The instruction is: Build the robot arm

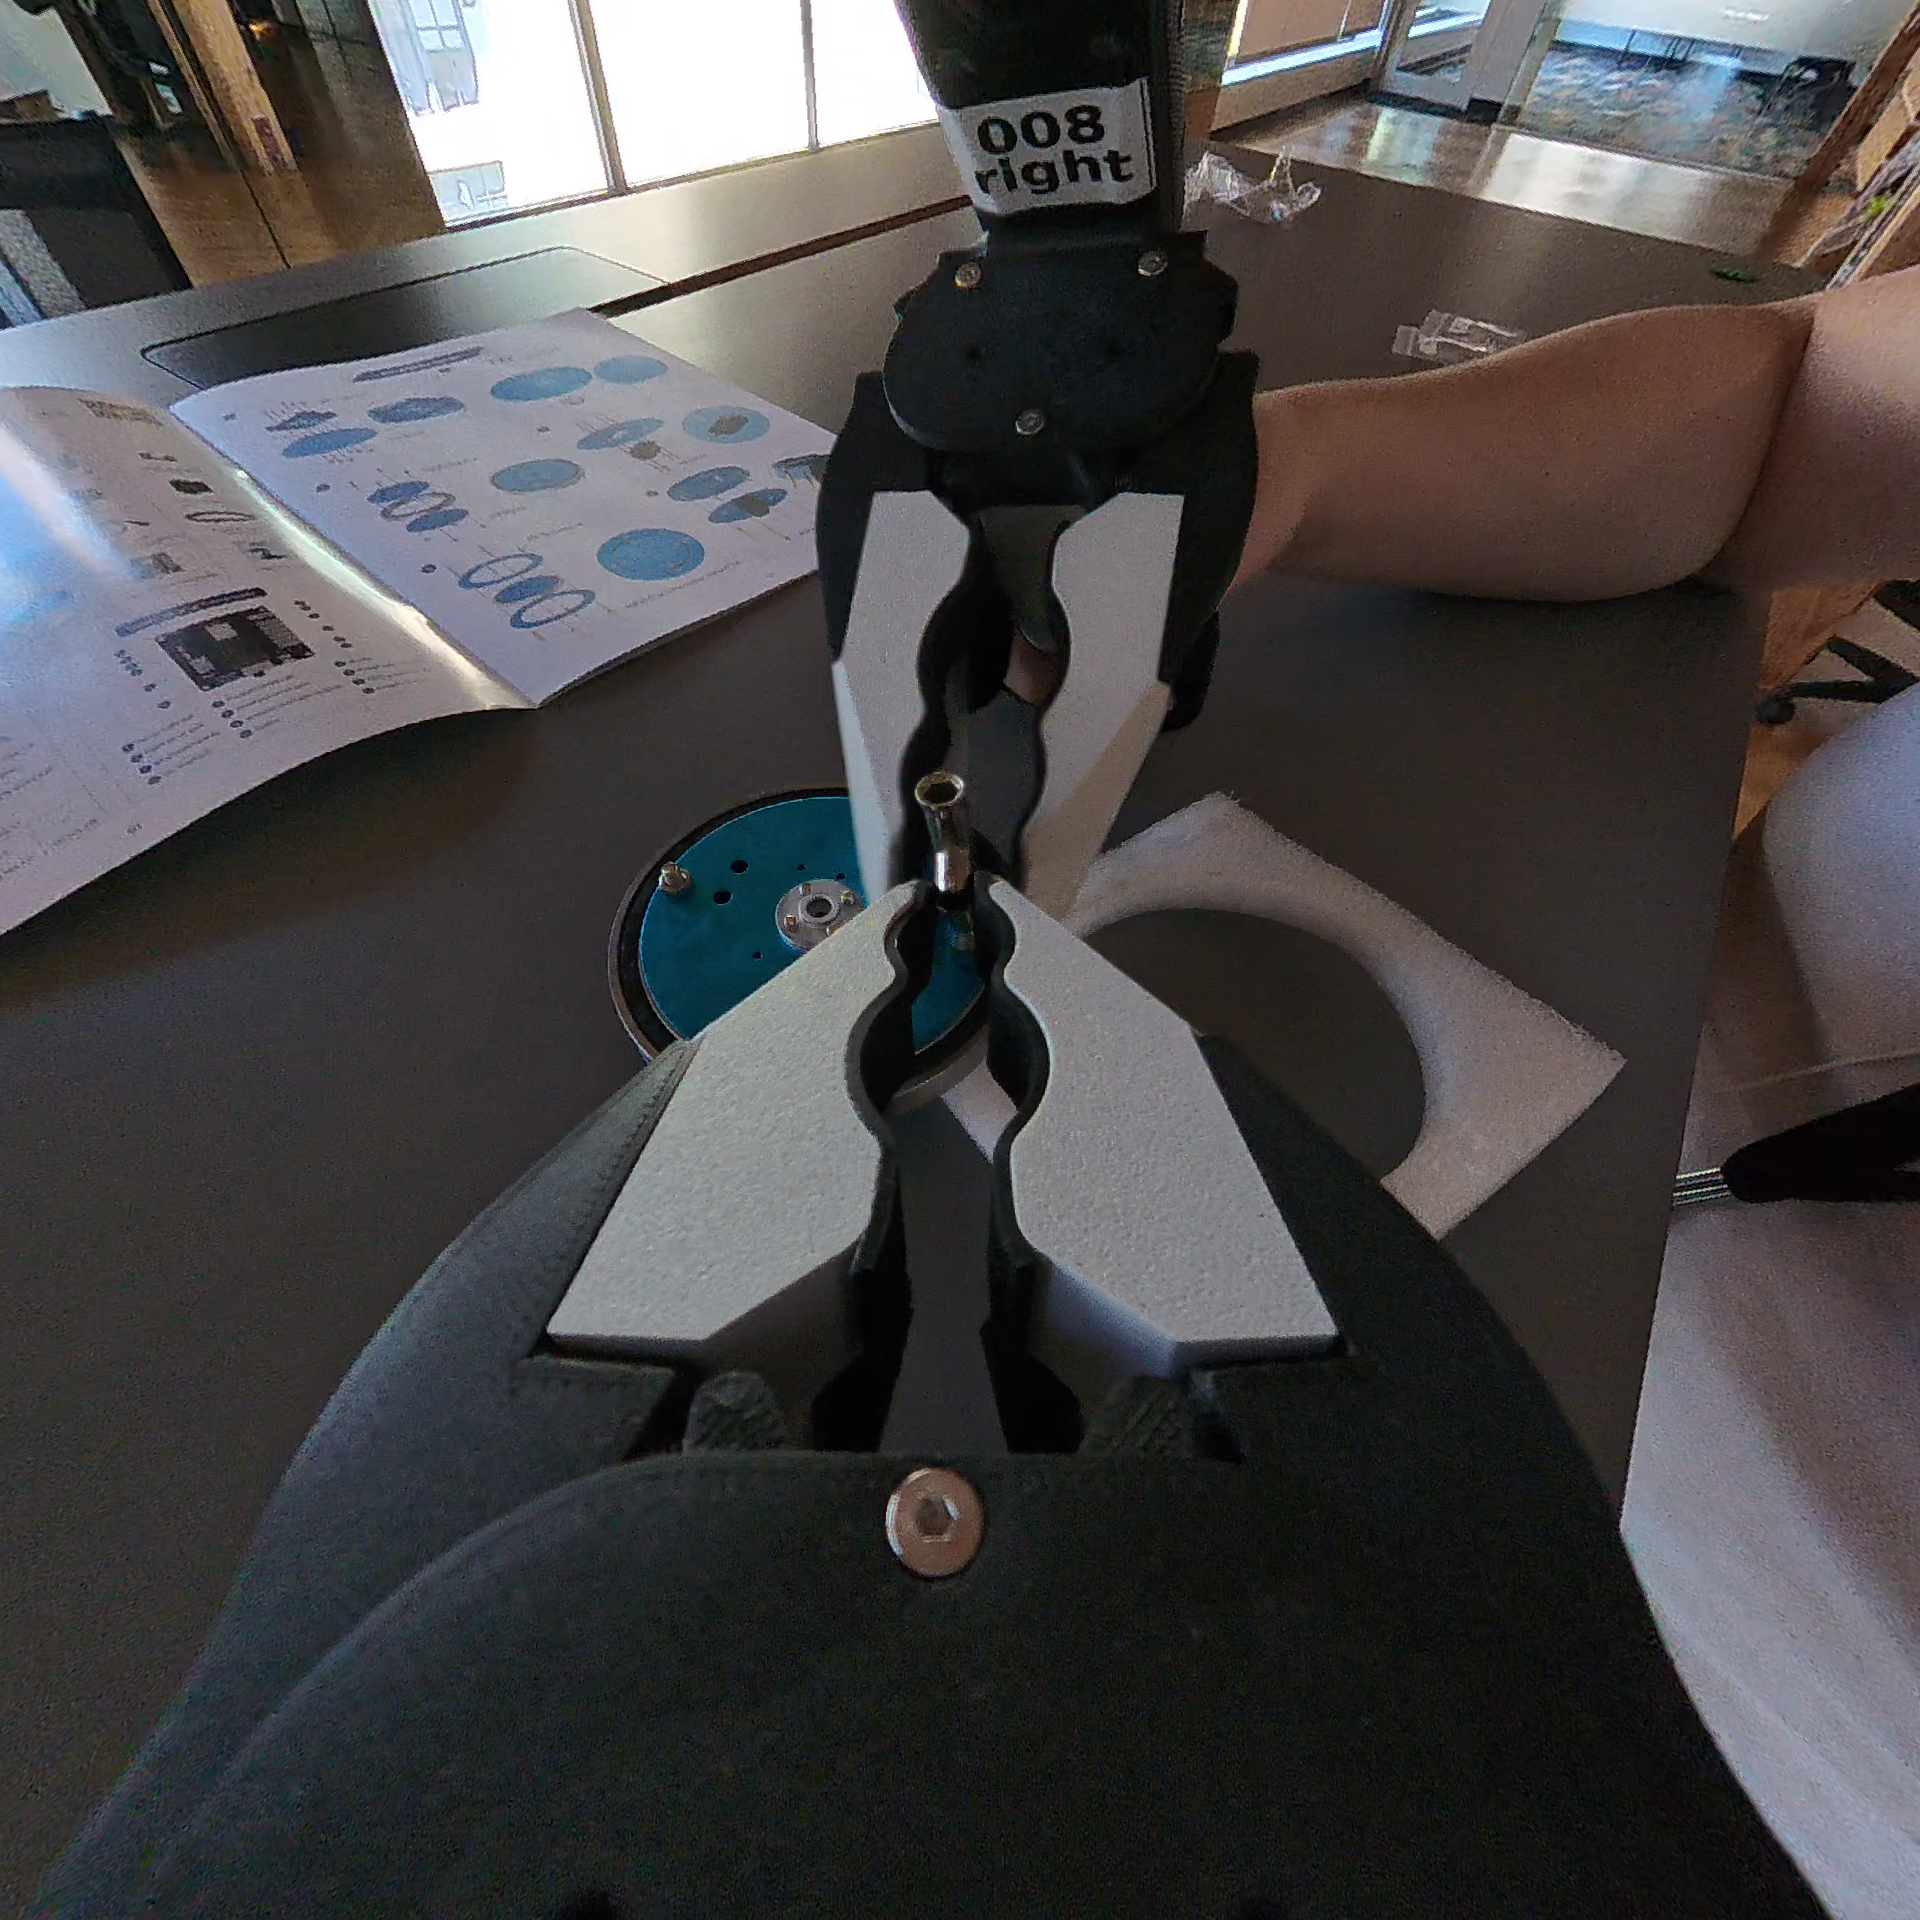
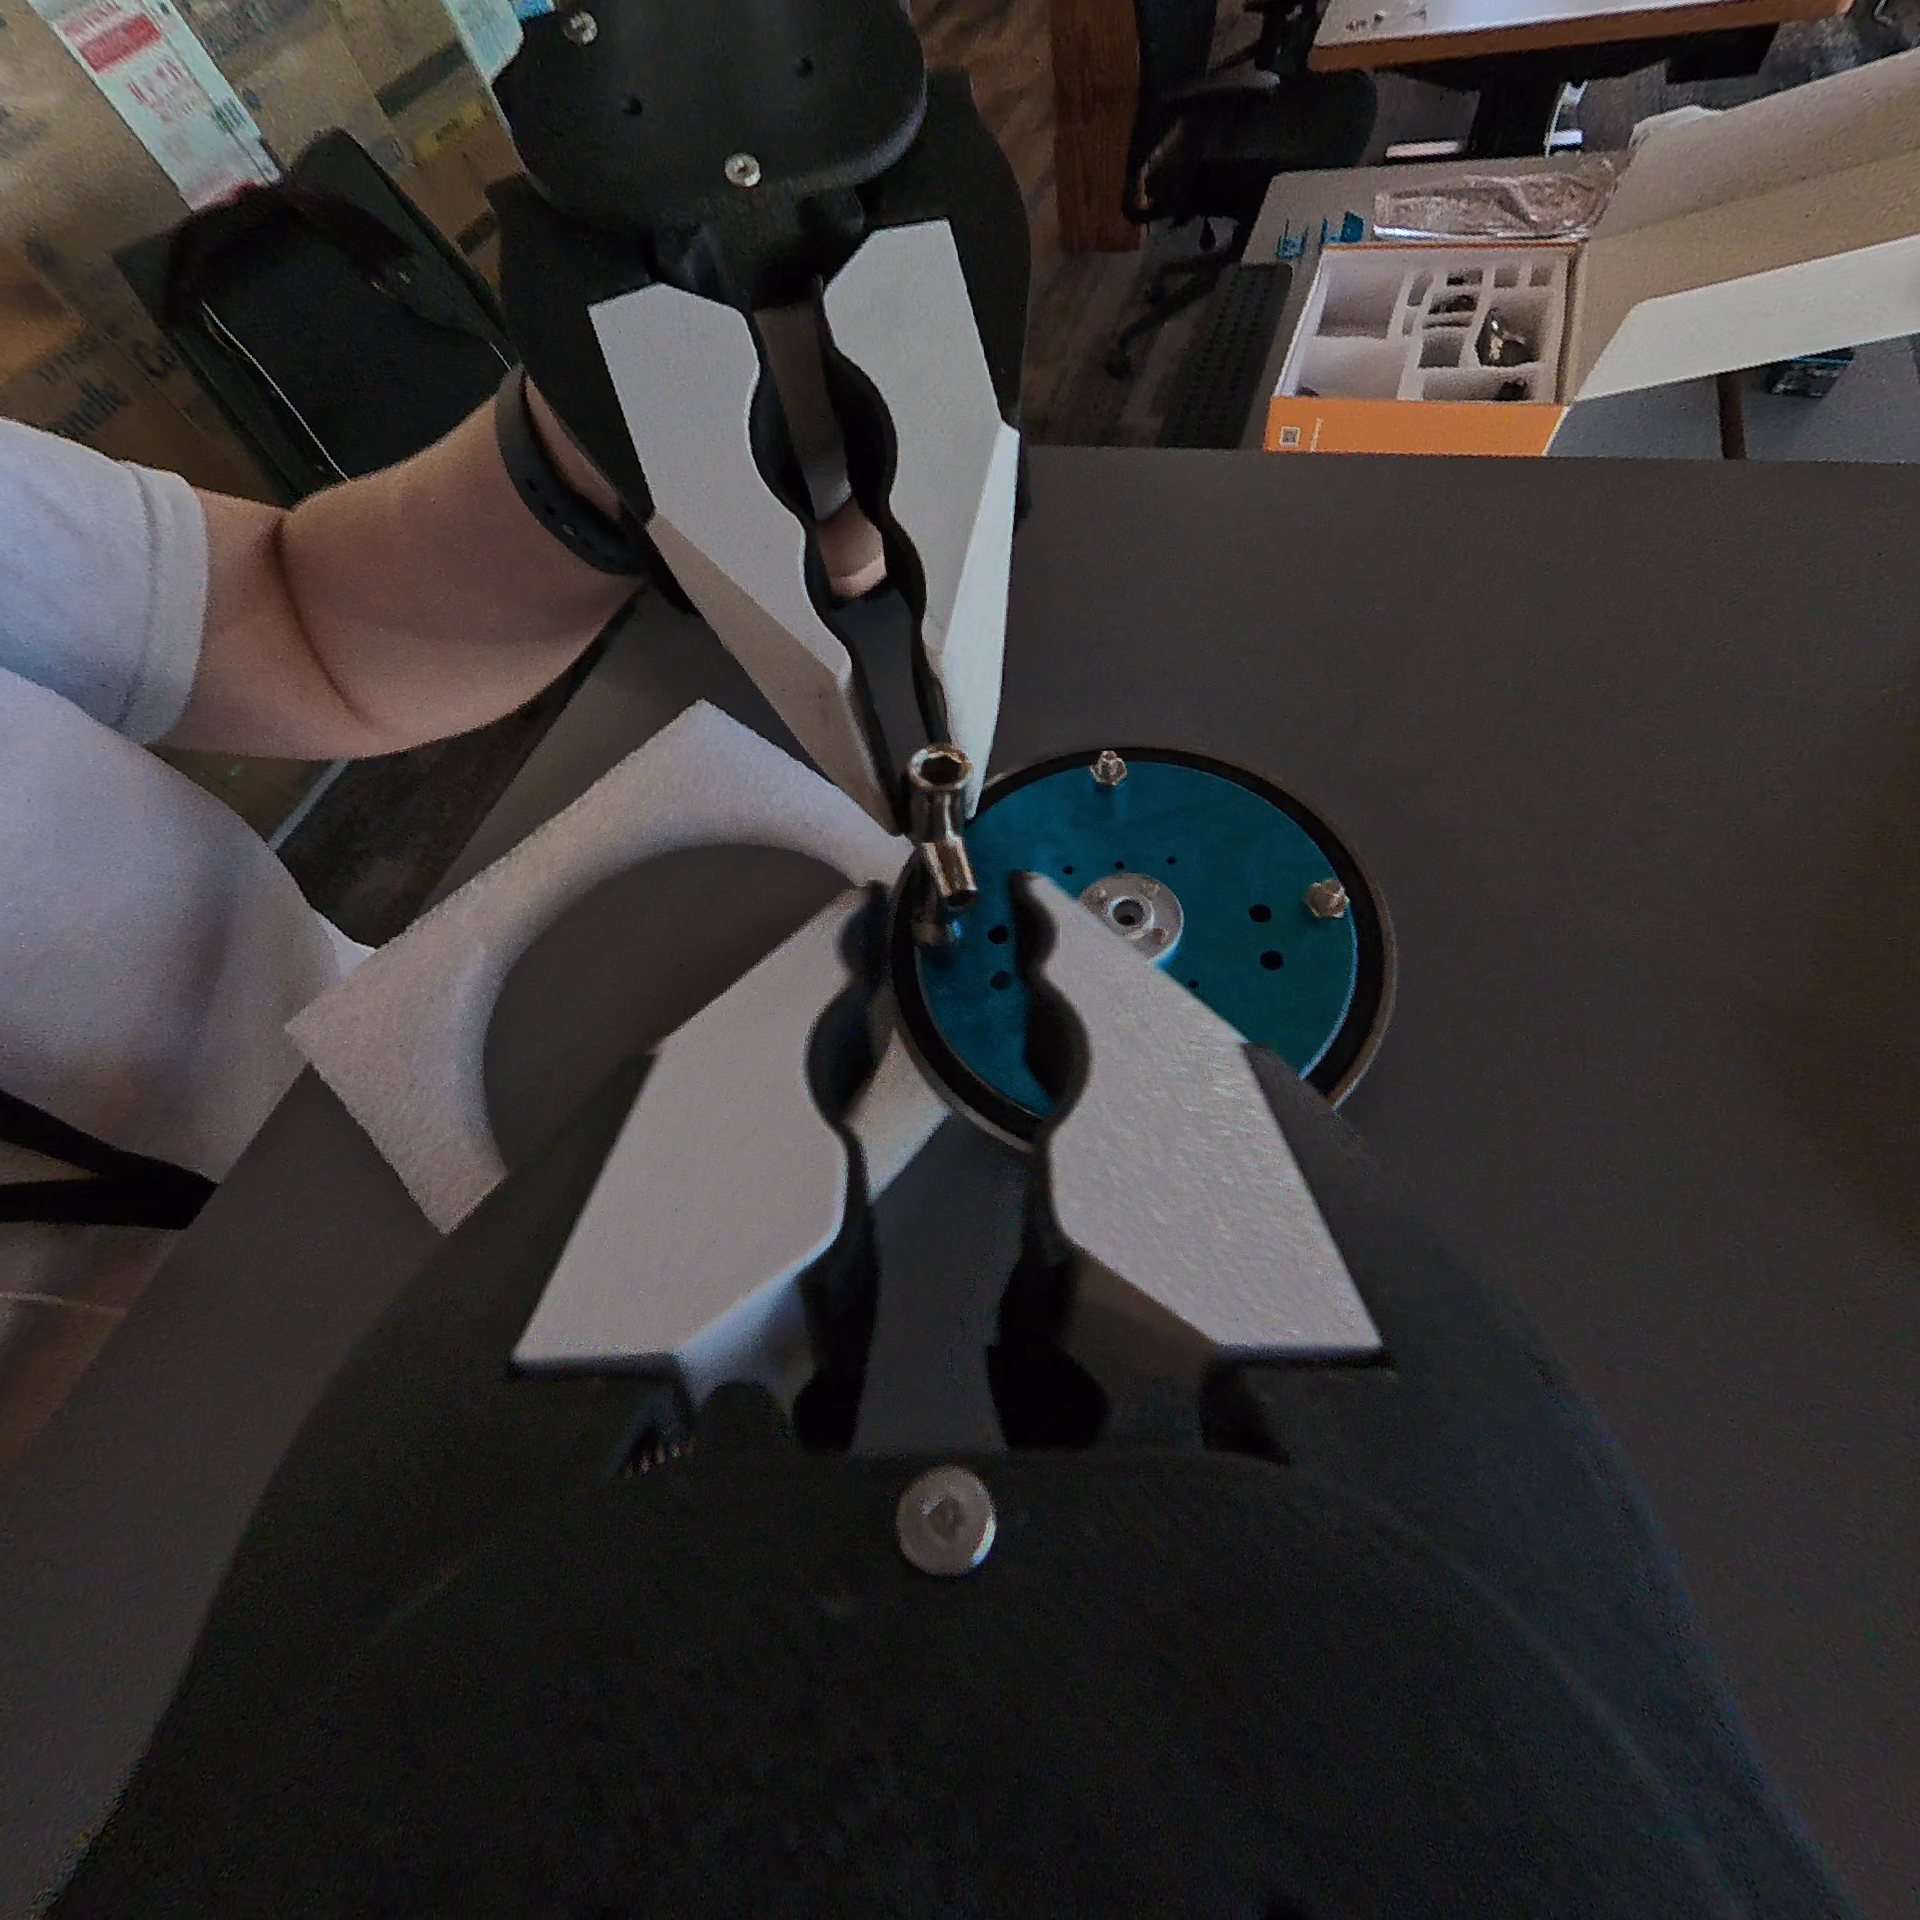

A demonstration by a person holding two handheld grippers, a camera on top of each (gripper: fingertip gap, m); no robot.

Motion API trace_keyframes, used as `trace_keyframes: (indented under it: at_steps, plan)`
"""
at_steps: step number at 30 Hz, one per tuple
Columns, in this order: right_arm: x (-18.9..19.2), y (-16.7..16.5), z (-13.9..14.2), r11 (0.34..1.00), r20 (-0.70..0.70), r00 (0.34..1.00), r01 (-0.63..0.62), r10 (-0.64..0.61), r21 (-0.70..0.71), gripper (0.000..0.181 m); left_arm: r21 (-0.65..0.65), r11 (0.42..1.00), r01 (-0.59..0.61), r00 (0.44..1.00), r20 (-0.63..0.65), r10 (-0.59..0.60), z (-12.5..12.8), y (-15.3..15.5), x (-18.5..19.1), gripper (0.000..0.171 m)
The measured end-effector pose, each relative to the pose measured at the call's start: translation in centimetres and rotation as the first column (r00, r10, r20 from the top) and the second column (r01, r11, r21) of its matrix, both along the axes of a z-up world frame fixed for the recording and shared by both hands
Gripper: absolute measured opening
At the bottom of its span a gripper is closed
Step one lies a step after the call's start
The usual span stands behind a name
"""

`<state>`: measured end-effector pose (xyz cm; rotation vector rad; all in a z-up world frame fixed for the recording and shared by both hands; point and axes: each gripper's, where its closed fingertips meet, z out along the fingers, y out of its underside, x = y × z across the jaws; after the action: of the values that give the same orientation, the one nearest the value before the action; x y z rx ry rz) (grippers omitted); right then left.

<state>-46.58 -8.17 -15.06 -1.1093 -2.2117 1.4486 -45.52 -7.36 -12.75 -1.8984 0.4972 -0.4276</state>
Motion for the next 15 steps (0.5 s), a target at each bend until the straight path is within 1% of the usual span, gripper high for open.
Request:
trace_keyframes:
  at_steps: [1, 2, 5, 7, 8, 11, 13, 14, 15]
  plan:
    - [0.1, 0.1, -0.1, 1.000, 0.005, 1.000, -0.006, 0.006, 0.020, 0.035, 0.000, 1.000, 0.002, 1.000, -0.004, -0.002, 0.0, 0.0, 0.0, 0.006]
    - [0.4, 0.1, 0.2, 0.999, 0.007, 1.000, -0.023, 0.023, 0.033, 0.035, 0.000, 1.000, 0.002, 1.000, -0.006, -0.002, 0.0, -0.1, -0.1, 0.006]
    - [0.8, 0.2, 2.6, 0.997, -0.027, 0.999, -0.041, 0.042, 0.062, 0.034, 0.005, 1.000, 0.010, 1.000, -0.020, -0.010, 0.0, -0.1, 0.0, 0.006]
    - [0.4, 1.2, 3.8, 0.987, -0.035, 0.999, -0.015, 0.021, 0.161, 0.034, 0.016, 1.000, 0.017, 0.999, -0.051, -0.016, 0.0, -0.1, 0.1, 0.006]
    - [0.4, 1.3, 4.1, 0.975, -0.026, 0.999, -0.027, 0.033, 0.223, 0.032, 0.017, 1.000, 0.021, 0.998, -0.062, -0.020, 0.0, -0.1, 0.1, 0.006]
    - [0.5, 0.9, 4.1, 0.920, 0.075, 0.992, -0.121, 0.100, 0.372, 0.030, 0.011, 1.000, 0.028, 0.995, -0.092, -0.027, -0.1, -0.1, 0.1, 0.006]
    - [0.5, 0.8, 3.6, 0.860, 0.152, 0.981, -0.183, 0.124, 0.476, 0.025, 0.011, 0.999, 0.041, 0.993, -0.115, -0.039, -0.1, -0.2, 0.2, 0.006]
    - [0.5, 0.8, 3.3, 0.832, 0.186, 0.974, -0.210, 0.130, 0.513, 0.024, 0.014, 0.999, 0.045, 0.990, -0.134, -0.042, -0.1, -0.2, 0.2, 0.006]
    - [0.8, 0.6, 3.0, 0.809, 0.232, 0.962, -0.251, 0.146, 0.531, 0.019, 0.014, 0.998, 0.053, 0.987, -0.152, -0.051, -0.1, -0.2, 0.2, 0.006]
